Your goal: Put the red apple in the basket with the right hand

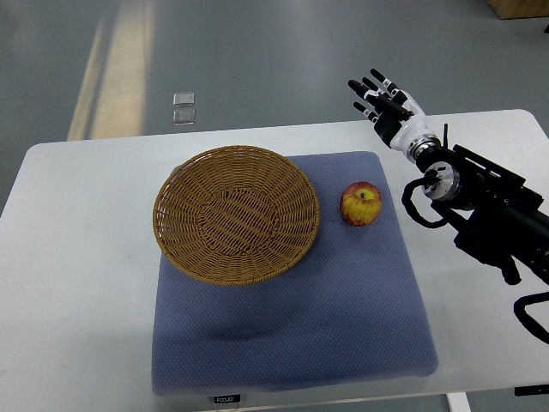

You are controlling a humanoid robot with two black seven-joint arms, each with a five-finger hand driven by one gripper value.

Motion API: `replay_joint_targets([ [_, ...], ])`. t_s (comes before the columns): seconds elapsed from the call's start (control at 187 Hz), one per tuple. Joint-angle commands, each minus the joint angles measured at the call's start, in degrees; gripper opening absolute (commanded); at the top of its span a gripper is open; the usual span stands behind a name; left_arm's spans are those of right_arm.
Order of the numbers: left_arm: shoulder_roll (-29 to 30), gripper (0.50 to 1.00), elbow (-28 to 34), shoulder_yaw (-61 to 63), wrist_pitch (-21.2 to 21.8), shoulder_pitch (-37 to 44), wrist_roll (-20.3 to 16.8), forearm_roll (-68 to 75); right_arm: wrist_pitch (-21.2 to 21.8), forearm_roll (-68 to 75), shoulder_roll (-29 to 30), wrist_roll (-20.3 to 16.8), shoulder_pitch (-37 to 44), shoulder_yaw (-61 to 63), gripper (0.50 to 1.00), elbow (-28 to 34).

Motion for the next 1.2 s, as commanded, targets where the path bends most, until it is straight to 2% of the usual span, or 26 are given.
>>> replay_joint_targets([
  [0.0, 0.0, 1.0, 0.0, -0.08, 0.0, 0.01, 0.0, 0.01, -0.03, 0.0, -0.07, -0.01, 0.2, 0.01, 0.924, 0.01],
  [0.326, 0.0, 1.0, 0.0, -0.08, 0.0, 0.01, 0.0, 0.01, -0.03, 0.18, -0.33, -0.01, 1.25, -0.08, 0.924, 0.1],
  [0.925, 0.0, 1.0, 0.0, -0.08, 0.0, 0.01, 0.0, 0.01, 0.85, -0.79, -6.22, -0.36, 3.89, -1.49, 0.924, 1.15],
  [1.058, 0.0, 1.0, 0.0, -0.08, 0.0, 0.01, 0.0, 0.01, 1.11, -6.15, -7.89, -0.27, 5.21, -3.6, 0.924, 1.24],
  [1.064, 0.0, 1.0, 0.0, -0.08, 0.0, 0.01, 0.0, 0.01, 1.64, -11.55, -8.76, -0.01, 6.34, -6.12, 0.924, 1.76],
  [1.096, 0.0, 1.0, 0.0, -0.08, 0.0, 0.01, 0.0, 0.01, 1.99, -15.11, -9.3, 0.08, 6.96, -7.72, 0.924, 2.12],
  [1.165, 0.0, 1.0, 0.0, -0.08, 0.0, 0.01, 0.0, 0.01, 2.43, -17.14, -9.74, 0.08, 7.31, -8.69, 0.924, 2.21],
  [1.17, 0.0, 1.0, 0.0, -0.08, 0.0, 0.01, 0.0, 0.01, 3.82, -22.01, -10.96, 0.08, 7.75, -10.52, 0.924, 2.29],
  [1.197, 0.0, 1.0, 0.0, -0.08, 0.0, 0.01, 0.0, 0.01, 4.72, -24.08, -11.58, 0.17, 7.75, -11.24, 0.924, 2.38],
])
